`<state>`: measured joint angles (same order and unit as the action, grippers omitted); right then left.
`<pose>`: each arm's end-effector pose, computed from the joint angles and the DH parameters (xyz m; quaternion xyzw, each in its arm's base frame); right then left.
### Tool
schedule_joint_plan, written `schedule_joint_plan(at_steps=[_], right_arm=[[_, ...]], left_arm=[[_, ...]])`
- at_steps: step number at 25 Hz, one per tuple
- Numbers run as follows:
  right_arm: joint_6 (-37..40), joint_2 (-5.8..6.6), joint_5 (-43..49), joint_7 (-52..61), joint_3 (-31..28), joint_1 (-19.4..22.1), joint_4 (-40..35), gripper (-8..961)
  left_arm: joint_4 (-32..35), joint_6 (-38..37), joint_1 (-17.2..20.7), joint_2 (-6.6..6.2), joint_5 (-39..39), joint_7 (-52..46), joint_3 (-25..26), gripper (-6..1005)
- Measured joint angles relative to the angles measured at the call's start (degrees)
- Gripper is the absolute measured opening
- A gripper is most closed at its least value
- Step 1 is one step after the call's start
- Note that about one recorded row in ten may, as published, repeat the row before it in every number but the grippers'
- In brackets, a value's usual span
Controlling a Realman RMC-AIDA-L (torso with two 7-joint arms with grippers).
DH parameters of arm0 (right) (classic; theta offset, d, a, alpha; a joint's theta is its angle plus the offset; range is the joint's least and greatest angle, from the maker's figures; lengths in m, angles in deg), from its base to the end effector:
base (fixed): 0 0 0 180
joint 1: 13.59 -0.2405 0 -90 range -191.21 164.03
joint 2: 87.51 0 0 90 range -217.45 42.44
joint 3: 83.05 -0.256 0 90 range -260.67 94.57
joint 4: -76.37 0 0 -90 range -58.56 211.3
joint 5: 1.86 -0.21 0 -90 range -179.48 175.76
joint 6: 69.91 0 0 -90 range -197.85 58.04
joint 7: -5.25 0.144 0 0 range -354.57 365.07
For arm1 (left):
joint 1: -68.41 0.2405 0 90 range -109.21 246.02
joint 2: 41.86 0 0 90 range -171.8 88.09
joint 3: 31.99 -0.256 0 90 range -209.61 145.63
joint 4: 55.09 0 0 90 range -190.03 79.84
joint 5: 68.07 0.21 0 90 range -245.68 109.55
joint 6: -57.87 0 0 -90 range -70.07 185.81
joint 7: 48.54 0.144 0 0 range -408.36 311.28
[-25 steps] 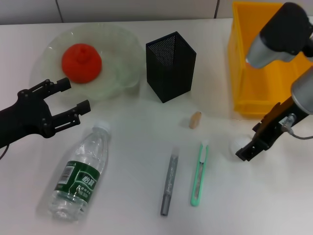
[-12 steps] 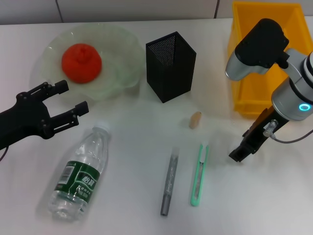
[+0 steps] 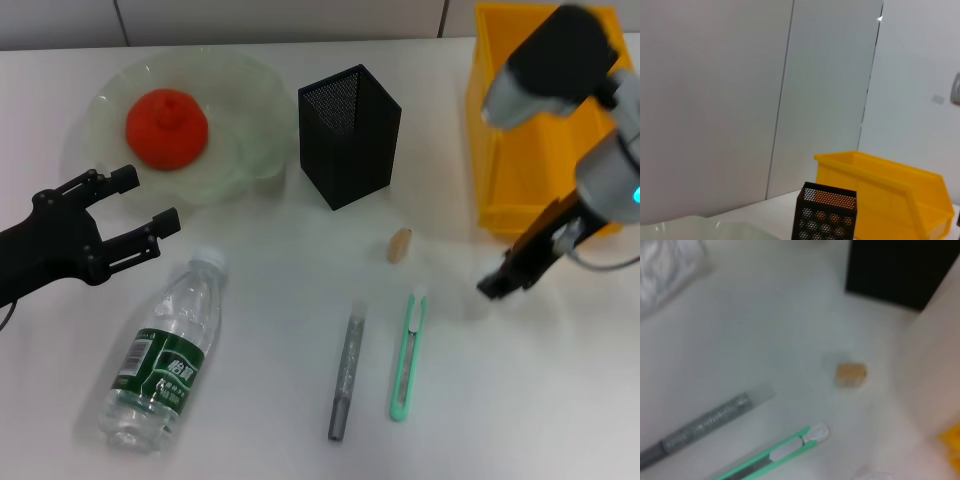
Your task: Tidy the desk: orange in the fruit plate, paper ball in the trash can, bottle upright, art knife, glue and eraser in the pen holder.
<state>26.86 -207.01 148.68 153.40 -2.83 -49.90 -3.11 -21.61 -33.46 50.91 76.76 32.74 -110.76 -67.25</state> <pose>0.1693 0.3435 0.0012 -0.9124 0.3182 -0.2148 0.1421 -0.3173 0.2765 0.0221 -0.8881 -0.2022 -0.3202 0.2605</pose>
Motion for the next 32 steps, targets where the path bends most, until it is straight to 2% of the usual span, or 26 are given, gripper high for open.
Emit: schedule_joint_plan(at_steps=[2,3,4,7,8,9,12,13,14,18,21,22,23,25,27,28,29,30,31,32], right_arm=[[1.0,0.04,0.0,0.0,-1.6,0.1,-2.1,456],[3.7,0.07,0.0,0.0,-5.1,0.1,-6.5,447],[3.7,0.07,0.0,0.0,-5.1,0.1,-6.5,438],[6.4,0.38,0.3,-0.9,-13.2,-0.1,-13.2,412],[6.0,0.7,1.0,-2.6,-18.3,-0.5,-14.9,412],[6.0,0.7,1.0,-2.6,-18.3,-0.5,-14.9,412],[0.2,0.86,1.4,-6.9,-24.1,-0.2,-14.0,413],[-7.3,0.5,1.0,-9.9,-25.3,1.3,-10.6,413],[-7.3,0.5,1.0,-9.9,-25.3,1.3,-10.6,413],[-19.6,0.26,0.0,-12.1,-23.5,2.9,-0.9,474],[-21.5,0.2,-2.7,-12.8,-23.4,3.6,0.7,535],[-21.8,0.2,-4.9,-13.4,-23.5,4.2,0.9,558],[-22.0,0.23,-10.9,-15.1,-23.8,6.0,1.0,580],[-22.0,0.26,-14.1,-16.2,-23.9,7.0,0.8,626],[-21.8,0.35,-21.9,-19.9,-24.0,9.6,0.7,671],[-21.4,0.36,-29.1,-24.2,-24.0,12.4,0.6,694],[-21.4,0.36,-29.1,-24.2,-24.0,12.4,0.6,717],[-21.3,0.34,-32.0,-26.4,-23.9,13.8,0.7,739],[-20.9,0.3,-35.5,-29.4,-23.7,15.4,0.9,762],[-20.1,0.24,-38.3,-32.3,-23.6,16.7,1.4,780]], left_arm=[[0.0,-0.5,0.1,-0.01,0.0,0.0,0.0,803],[0.0,-1.4,0.1,-0.05,0.0,0.0,0.0,803],[0.0,-1.4,0.1,-0.05,0.0,0.0,0.0,803],[0.2,-3.3,0.5,-0.15,0.0,0.2,0.0,802],[0.3,-4.4,0.8,-0.16,0.0,0.6,0.1,802],[0.3,-4.4,0.8,-0.16,0.0,0.6,0.1,802],[0.2,-5.7,1.0,-0.17,0.0,0.5,0.0,802],[0.3,-6.9,0.9,-0.22,0.1,-0.4,-0.6,802],[0.3,-6.9,0.9,-0.22,0.1,-0.4,-0.6,801],[1.3,-9.6,1.0,-0.22,0.4,-1.0,-2.2,801],[1.9,-10.4,1.1,-0.17,0.4,-1.6,-2.3,801],[1.9,-10.4,1.1,-0.17,0.4,-1.6,-2.3,800],[4.7,-14.2,1.3,0.03,0.2,-6.1,-2.3,800],[7.9,-15.0,1.2,0.29,0.3,-10.6,-2.9,800],[10.9,-14.3,1.3,0.46,0.3,-14.2,-4.5,800],[15.4,-11.8,1.9,0.54,-0.3,-18.6,-7.9,800],[15.4,-11.8,1.9,0.54,-0.3,-18.6,-7.9,799],[17.5,-10.0,2.4,0.58,-0.8,-21.1,-9.9,799],[17.5,-10.0,2.4,0.58,-0.8,-21.1,-9.9,799],[21.2,-7.1,3.2,0.58,-1.7,-24.4,-13.5,799]])
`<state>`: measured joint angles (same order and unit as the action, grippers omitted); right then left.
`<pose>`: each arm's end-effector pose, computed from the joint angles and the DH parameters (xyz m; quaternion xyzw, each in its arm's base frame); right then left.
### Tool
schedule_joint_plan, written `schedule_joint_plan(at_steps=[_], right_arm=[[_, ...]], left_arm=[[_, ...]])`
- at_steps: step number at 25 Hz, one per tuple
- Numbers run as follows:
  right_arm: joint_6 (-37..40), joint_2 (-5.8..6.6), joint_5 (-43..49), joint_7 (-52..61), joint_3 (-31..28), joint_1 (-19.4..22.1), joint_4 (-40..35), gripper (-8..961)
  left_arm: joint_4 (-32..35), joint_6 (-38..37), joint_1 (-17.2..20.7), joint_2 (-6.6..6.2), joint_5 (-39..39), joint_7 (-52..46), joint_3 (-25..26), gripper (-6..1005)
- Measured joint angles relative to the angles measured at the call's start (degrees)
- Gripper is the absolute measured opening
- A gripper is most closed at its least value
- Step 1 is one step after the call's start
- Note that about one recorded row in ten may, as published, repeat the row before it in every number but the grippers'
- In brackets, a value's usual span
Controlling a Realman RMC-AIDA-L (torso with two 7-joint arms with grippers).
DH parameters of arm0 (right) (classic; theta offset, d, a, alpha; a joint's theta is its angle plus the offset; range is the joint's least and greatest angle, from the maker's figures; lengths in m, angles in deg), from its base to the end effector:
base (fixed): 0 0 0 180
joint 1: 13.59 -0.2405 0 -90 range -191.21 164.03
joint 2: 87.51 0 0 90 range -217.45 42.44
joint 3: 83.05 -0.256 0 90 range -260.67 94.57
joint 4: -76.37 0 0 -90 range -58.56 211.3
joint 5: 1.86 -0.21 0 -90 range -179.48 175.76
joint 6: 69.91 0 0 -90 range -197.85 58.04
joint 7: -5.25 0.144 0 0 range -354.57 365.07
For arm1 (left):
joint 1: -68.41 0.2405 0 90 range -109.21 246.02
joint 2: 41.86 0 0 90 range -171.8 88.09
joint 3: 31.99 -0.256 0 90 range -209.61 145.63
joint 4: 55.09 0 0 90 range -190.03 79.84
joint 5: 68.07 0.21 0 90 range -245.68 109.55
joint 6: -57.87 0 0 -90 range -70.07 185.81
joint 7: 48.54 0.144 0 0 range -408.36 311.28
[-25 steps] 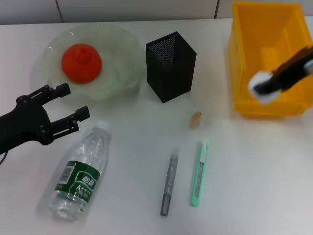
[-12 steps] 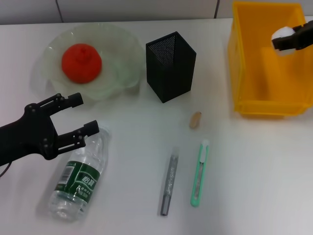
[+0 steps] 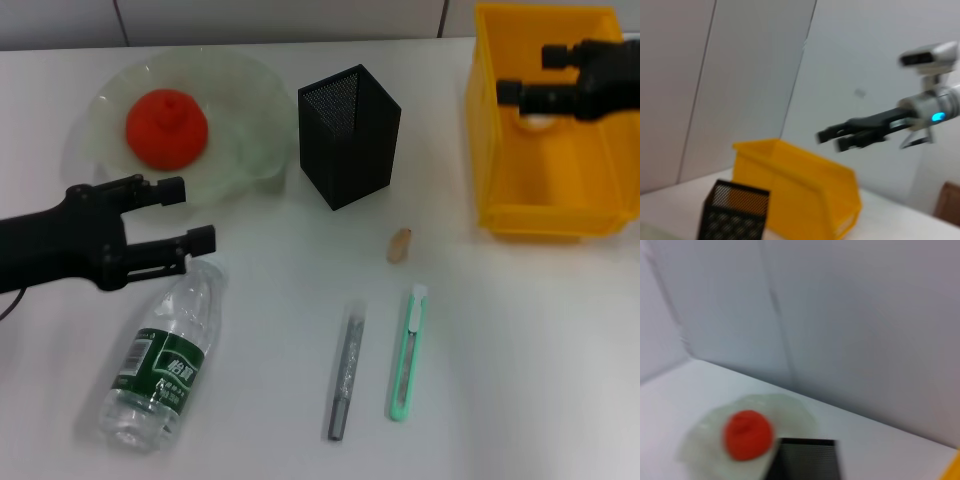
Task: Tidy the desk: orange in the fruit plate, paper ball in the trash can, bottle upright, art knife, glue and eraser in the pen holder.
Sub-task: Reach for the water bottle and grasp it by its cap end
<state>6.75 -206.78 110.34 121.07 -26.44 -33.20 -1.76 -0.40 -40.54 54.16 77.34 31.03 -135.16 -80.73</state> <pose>0.2141 0.3534 0.0801 -0.9044 0.2715 0.1829 0.2738 -0.2696 0.2737 0.0423 -0.9181 -0.2200 -0.3018 0.1324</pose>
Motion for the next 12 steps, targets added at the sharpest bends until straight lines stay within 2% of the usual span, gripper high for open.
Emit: schedule_joint_plan(at_steps=[1,2,3,4,5,6,7,8,9,10,11,12], right_arm=[[2.1,-0.13,-5.1,-6.1,0.1,2.5,1.3,798],[2.1,-0.13,-5.1,-6.1,0.1,2.5,1.3,816],[4.1,-0.17,-8.1,-10.7,0.2,3.8,2.5,834],[7.7,-0.23,-12.5,-17.8,0.2,5.7,5.7,852],[9.2,-0.21,-14.4,-21.4,0.2,6.5,7.7,852],[10.9,-0.18,-16.1,-25.0,0.1,7.2,10.2,852],[10.9,-0.18,-16.1,-25.0,0.1,7.2,10.2,852],[13.7,-0.14,-17.7,-30.7,-0.2,7.8,14.5,852],[13.7,-0.14,-17.7,-30.7,-0.2,7.8,14.5,852],[15.2,-0.15,-18.0,-33.8,-0.3,7.9,17.2,852],[16.7,-0.16,-18.2,-39.1,-0.4,8.0,22.0,851],[16.7,-0.16,-18.2,-39.1,-0.4,8.0,22.0,851]], left_arm=[[3.4,3.0,1.1,0.0,-0.6,-3.1,-3.3,799],[10.0,7.9,3.3,-0.03,-1.0,-7.5,-9.1,799],[10.0,7.9,3.3,-0.03,-1.0,-7.5,-9.1,799],[21.1,15.7,7.3,-0.31,0.7,-15.2,-18.4,799],[26.0,18.5,8.7,-0.43,2.6,-18.7,-21.9,799],[30.4,20.6,10.0,-0.45,5.1,-22.4,-24.8,799],[30.4,20.6,10.0,-0.45,5.1,-22.4,-24.8,799],[36.8,23.6,11.4,-0.46,11.0,-29.9,-29.0,799],[36.8,23.6,11.4,-0.46,11.0,-29.9,-29.0,799],[40.5,25.2,11.8,-0.4,15.2,-35.0,-31.8,799],[45.0,28.1,12.0,-0.35,24.2,-44.2,-37.3,799],[45.0,28.1,12.0,-0.35,24.2,-44.2,-37.3,799]])
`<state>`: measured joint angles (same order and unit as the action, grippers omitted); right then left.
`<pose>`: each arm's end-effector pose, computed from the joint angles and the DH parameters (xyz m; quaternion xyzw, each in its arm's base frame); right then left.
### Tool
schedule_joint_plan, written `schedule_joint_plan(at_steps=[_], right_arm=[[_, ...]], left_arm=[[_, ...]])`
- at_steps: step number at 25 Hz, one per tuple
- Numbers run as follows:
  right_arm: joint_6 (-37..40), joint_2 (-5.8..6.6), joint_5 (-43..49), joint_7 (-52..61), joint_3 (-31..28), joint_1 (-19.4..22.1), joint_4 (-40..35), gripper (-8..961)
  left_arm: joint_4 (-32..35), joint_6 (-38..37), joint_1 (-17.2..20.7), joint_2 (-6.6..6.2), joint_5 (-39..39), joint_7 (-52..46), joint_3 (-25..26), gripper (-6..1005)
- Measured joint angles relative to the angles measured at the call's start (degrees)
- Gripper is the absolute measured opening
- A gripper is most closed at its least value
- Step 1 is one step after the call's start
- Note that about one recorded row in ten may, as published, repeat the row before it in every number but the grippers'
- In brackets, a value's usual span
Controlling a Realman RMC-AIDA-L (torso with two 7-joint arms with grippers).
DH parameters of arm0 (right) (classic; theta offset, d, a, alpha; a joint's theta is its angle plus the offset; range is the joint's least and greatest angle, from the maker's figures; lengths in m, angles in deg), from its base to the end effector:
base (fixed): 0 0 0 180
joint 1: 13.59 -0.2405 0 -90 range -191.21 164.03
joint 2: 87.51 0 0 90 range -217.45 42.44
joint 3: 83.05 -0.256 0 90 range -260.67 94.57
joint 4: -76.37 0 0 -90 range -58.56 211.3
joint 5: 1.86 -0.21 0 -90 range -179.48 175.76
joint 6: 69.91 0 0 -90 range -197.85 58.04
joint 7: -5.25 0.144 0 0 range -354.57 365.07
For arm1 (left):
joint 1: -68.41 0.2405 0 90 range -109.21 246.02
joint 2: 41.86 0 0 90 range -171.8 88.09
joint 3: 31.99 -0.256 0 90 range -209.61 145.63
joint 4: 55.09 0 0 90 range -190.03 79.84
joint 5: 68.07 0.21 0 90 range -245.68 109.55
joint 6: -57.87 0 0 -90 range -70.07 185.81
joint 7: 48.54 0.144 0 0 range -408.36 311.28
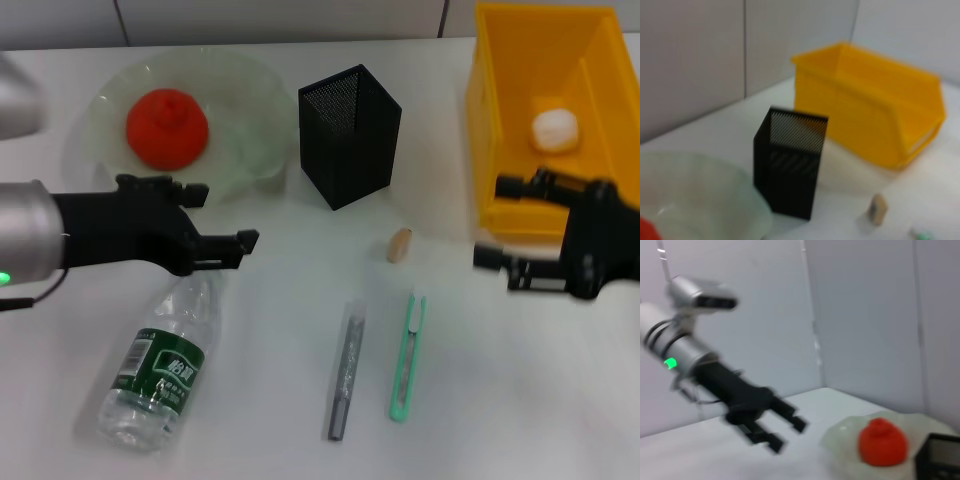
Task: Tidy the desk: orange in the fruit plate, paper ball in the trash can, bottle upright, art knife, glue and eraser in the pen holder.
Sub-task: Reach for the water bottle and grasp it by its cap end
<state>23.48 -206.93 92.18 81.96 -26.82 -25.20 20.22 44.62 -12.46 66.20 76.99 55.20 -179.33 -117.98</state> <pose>0.2642 0.2729 0.0300 -0.9319 0.1406 0.2913 0.1643 -0.1940 0.2823 0.0199 -0.9335 -0.2624 -0.0596 0.2370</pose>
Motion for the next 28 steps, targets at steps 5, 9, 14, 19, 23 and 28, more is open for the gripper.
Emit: schedule_joint_plan(at_steps=[5,9,14,19,23,28], right_arm=[[0.5,-0.01,-0.1,-5.7,0.0,0.0,7.2,851],[0.0,0.02,0.1,-6.4,-0.1,-0.4,9.6,851],[-0.4,0.02,0.7,-9.2,0.4,-0.5,10.9,850],[-0.5,0.02,1.7,-12.2,0.5,-1.5,14.4,850],[-0.5,0.08,1.7,-13.0,0.6,-2.0,15.7,850],[-0.7,0.05,1.7,-13.0,0.6,-2.1,15.9,849]], left_arm=[[3.6,4.1,-1.4,0.09,16.8,-18.7,-9.7,798],[2.9,4.0,-3.5,0.14,25.3,-29.3,-13.8,798],[0.9,4.0,-4.8,0.23,27.5,-32.5,-15.1,798],[-4.6,4.8,-6.9,0.25,28.6,-33.9,-15.0,798],[-6.3,5.3,-7.8,0.29,29.2,-33.9,-14.9,798],[-8.9,6.2,-9.3,0.34,29.6,-34.0,-14.7,796]])
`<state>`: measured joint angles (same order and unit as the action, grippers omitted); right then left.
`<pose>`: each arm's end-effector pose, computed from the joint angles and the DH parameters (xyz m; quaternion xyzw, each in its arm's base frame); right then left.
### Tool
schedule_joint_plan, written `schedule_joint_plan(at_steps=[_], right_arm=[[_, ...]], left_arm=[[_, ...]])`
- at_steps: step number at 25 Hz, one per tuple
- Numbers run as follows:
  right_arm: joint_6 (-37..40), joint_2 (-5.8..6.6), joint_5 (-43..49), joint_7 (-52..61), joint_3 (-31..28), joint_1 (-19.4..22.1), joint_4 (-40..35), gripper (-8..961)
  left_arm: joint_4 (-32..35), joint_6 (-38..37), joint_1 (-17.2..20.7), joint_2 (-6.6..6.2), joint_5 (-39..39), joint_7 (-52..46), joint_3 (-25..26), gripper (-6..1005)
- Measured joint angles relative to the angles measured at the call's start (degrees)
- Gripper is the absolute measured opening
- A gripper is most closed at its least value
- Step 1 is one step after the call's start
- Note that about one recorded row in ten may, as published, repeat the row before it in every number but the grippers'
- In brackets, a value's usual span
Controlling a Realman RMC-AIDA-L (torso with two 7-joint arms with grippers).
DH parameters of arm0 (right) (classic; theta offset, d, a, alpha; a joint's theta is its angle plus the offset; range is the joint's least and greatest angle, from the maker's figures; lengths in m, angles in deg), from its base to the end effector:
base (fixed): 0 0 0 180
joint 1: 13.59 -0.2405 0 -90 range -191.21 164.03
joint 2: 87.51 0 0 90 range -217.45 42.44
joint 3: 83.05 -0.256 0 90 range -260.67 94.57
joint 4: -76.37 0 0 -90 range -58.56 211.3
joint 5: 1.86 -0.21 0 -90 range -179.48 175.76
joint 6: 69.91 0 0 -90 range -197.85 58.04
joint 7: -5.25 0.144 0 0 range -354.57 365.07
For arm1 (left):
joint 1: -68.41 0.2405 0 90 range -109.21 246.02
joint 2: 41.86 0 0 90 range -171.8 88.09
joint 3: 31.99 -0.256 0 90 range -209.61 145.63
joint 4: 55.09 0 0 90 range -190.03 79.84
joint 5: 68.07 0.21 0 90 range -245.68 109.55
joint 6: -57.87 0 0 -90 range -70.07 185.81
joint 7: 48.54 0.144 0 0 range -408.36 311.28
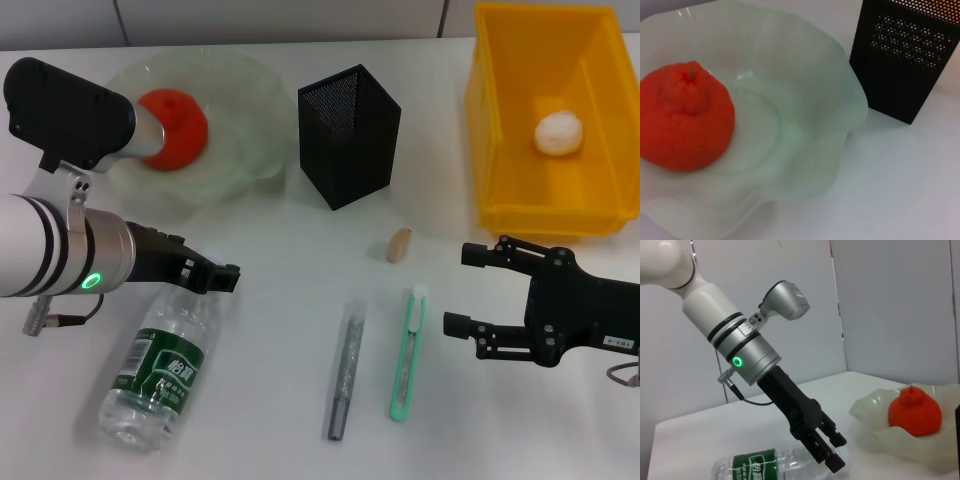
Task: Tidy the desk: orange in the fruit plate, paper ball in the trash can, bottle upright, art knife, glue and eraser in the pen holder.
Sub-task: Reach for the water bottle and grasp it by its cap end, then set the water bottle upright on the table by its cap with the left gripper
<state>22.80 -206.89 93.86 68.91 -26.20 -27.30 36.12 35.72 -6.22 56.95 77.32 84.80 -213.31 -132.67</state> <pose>0.2877 0.2545 -0.0128 -0.9350 0.1438 0.2931 0.1387 -0.2109 0.3068 -0.0337 -0.8726 -0.3799 0.0867 0.2944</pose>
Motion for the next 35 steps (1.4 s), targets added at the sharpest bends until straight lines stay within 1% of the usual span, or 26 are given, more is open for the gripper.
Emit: schedule_joint_plan(at_steps=[10,19,24,27,29,30,31,32,33,34,35], right_arm=[[-0.8,0.03,0.1,0.3,0.0,0.1,0.2,848],[-0.8,0.13,0.1,0.8,0.0,0.1,0.2,848],[-0.8,0.12,0.1,2.1,-0.1,0.1,-0.2,847],[-0.5,0.11,0.1,2.2,-0.3,0.2,-0.3,847],[-0.3,0.11,0.1,2.2,-0.4,0.3,-0.3,847],[-0.2,0.11,0.1,2.2,-0.5,0.4,-0.3,847],[-0.1,0.11,0.1,2.2,-0.6,0.5,-0.3,847],[-0.1,0.11,0.1,2.2,-0.6,0.5,-0.3,847],[0.0,0.11,0.1,2.2,-0.6,0.5,-0.3,847],[0.0,0.11,0.1,2.3,-0.6,0.5,-0.4,847],[0.0,0.11,0.1,2.3,-0.6,0.5,-0.4,847]], left_arm=[[-2.6,0.8,-1.5,0.0,0.0,-0.1,0.0,737],[-4.2,-2.4,-3.4,-0.02,0.1,-0.1,1.8,684],[-3.3,-3.0,-3.4,-0.19,0.2,0.2,2.0,472],[-1.6,-3.0,-2.7,-0.39,-0.7,2.2,2.6,458],[-0.5,-3.0,-1.6,-0.46,-3.2,6.0,4.5,450],[0.0,-2.8,-0.6,-0.45,-6.0,9.0,6.4,445],[0.3,-2.5,1.4,-0.47,-12.3,15.9,10.4,445],[0.3,-2.5,1.4,-0.47,-12.3,15.9,10.4,445],[0.2,-2.3,2.4,-0.48,-16.4,20.6,12.8,445],[0.2,-2.3,2.4,-0.48,-16.4,20.6,12.8,445],[-0.6,-1.9,5.0,-0.55,-25.6,31.8,17.7,445]])
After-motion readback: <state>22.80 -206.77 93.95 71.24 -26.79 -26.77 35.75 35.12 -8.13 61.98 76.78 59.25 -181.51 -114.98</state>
